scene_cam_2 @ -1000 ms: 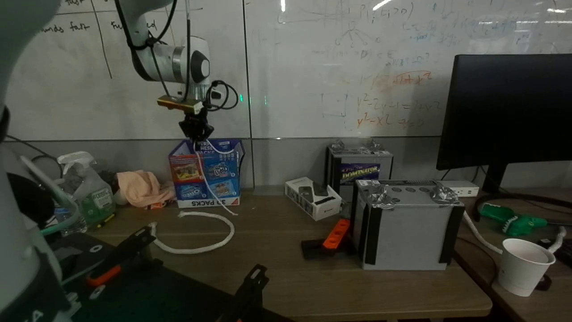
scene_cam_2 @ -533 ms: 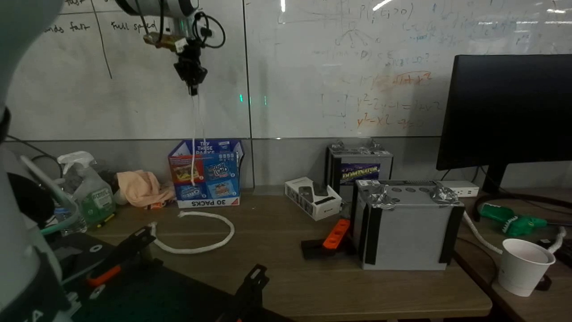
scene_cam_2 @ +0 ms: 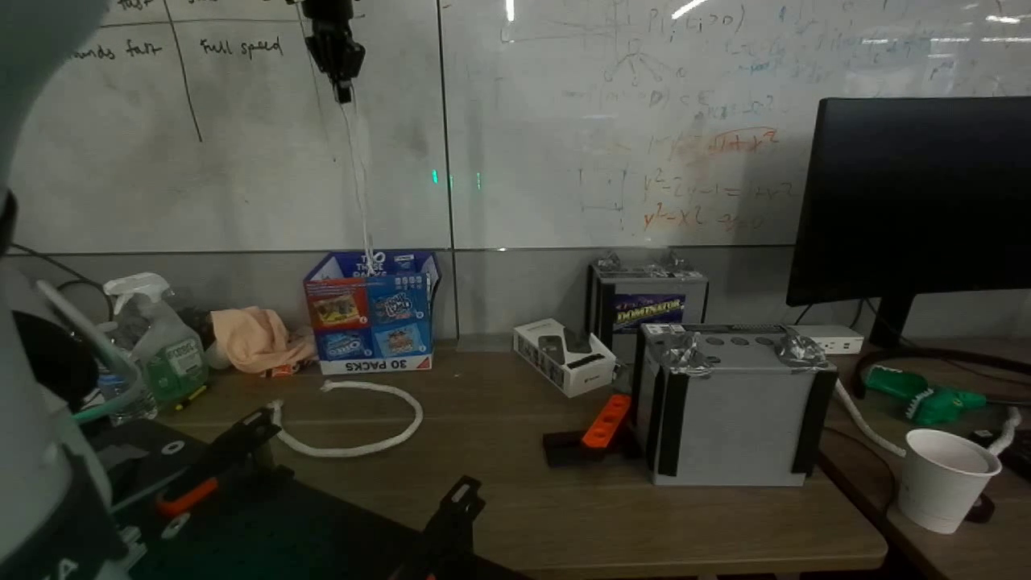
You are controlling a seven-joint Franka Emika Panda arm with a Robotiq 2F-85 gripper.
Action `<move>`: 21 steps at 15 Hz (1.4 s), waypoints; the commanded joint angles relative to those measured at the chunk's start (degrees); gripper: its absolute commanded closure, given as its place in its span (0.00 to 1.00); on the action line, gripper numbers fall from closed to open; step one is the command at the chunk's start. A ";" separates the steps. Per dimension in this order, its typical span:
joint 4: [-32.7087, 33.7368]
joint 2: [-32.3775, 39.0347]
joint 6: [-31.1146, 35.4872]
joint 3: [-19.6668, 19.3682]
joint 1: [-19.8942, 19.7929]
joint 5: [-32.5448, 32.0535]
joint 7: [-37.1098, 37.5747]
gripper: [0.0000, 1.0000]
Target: Put the ropes inside the box
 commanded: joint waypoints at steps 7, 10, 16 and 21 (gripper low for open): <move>6.11 5.13 -0.22 1.96 -1.65 -1.36 4.00 0.92; 8.88 7.58 -0.33 1.68 -1.41 -1.23 4.66 0.92; 14.43 11.58 -0.42 0.94 -0.72 -1.44 6.70 0.92; 17.50 13.32 -0.24 0.50 -0.60 -1.37 8.03 0.92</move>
